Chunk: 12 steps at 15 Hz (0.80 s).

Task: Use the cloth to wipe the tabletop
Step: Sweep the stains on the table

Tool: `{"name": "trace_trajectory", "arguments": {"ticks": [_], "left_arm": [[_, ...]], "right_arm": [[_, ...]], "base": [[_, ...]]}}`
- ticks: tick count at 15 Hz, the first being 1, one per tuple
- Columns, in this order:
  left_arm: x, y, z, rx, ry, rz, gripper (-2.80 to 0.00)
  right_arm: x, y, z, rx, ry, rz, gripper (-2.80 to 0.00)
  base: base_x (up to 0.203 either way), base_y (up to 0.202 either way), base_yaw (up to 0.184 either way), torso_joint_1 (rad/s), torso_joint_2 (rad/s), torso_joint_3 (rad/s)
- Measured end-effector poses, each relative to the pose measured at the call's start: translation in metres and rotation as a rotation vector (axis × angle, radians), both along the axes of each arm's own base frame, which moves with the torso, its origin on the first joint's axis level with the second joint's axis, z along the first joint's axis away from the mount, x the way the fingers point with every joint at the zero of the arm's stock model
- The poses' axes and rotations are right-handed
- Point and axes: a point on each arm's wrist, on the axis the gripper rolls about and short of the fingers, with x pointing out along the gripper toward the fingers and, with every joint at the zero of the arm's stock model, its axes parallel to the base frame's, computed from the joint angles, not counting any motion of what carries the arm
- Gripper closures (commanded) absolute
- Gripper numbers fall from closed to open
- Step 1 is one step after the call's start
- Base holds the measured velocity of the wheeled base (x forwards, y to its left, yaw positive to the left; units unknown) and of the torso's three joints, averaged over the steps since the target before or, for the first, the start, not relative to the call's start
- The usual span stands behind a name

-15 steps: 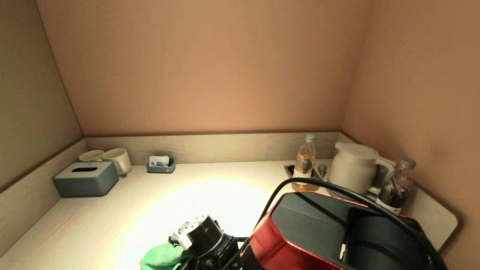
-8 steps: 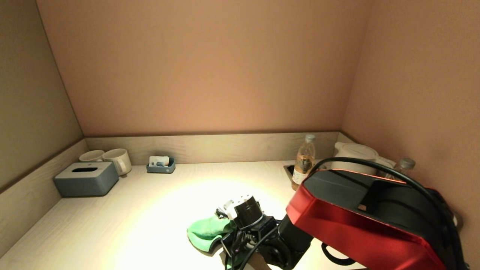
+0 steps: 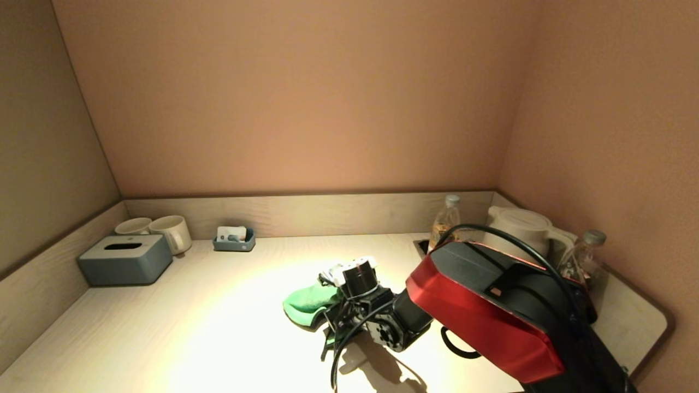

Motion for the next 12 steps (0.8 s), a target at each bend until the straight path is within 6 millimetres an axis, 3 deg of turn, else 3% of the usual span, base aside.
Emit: {"name": "trace_trajectory", "arguments": {"ticks": [2, 6, 10, 12], "left_arm": [[0.000, 0.000, 0.000, 0.000, 0.000, 0.000, 0.00], [0.000, 0.000, 0.000, 0.000, 0.000, -0.001, 0.00], [0.000, 0.000, 0.000, 0.000, 0.000, 0.000, 0.00], [0.000, 0.000, 0.000, 0.000, 0.000, 0.000, 0.00]], "right_arm": [[0.011, 0.011, 0.000, 0.011, -0.019, 0.004, 0.00], [0.027, 0.052, 0.014, 0.068, -0.097, 0.047, 0.00], [0.008, 0.102, 0.011, 0.070, -0.099, 0.130, 0.00], [-0.001, 0.114, 0.003, 0.048, -0.072, 0.155, 0.00]], "base": [[0.000, 0.000, 0.000, 0.000, 0.00, 0.000], [0.000, 0.000, 0.000, 0.000, 0.00, 0.000], [0.000, 0.000, 0.000, 0.000, 0.00, 0.000], [0.000, 0.000, 0.000, 0.000, 0.00, 0.000]]}}
